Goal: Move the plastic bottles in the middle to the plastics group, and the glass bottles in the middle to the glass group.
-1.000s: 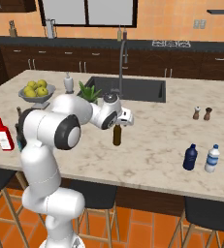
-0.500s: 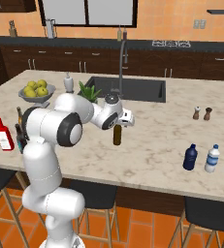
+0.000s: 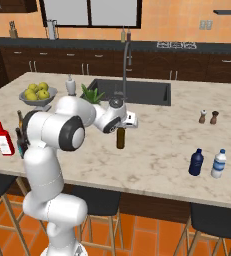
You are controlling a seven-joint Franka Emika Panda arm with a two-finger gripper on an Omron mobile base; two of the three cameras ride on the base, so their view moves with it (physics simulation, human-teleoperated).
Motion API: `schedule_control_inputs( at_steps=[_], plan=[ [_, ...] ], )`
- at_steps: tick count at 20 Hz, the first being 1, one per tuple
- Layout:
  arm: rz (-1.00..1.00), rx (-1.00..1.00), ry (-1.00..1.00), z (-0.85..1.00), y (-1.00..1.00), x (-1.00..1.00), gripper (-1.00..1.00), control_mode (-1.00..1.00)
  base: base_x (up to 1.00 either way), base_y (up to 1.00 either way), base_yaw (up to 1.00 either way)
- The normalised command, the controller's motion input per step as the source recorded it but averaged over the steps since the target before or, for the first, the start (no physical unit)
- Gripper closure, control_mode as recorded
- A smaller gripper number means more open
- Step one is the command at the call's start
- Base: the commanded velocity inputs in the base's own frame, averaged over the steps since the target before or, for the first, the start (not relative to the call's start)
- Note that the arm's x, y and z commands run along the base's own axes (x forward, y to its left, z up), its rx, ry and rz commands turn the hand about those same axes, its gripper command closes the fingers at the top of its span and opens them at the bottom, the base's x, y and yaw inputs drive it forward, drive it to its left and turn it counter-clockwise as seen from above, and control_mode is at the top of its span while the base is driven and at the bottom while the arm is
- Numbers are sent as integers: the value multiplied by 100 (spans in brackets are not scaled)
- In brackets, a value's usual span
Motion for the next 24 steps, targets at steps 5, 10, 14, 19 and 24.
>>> schedule_control_inputs(
  at_steps=[5, 10, 14, 19, 24],
  plan=[
    [22, 9, -9, 22, 0, -45, 100, -100, 0, 0, 0],
    [33, 9, -1, 36, 27, -62, 100, -100, 0, 0, 0],
    [38, 0, 3, 30, 66, -44, 100, -100, 0, 0, 0],
    [37, 0, 6, 27, 81, -22, 100, -100, 0, 0, 0],
    [32, 0, 0, 15, 75, -21, 100, -100, 0, 0, 0]
  ],
)
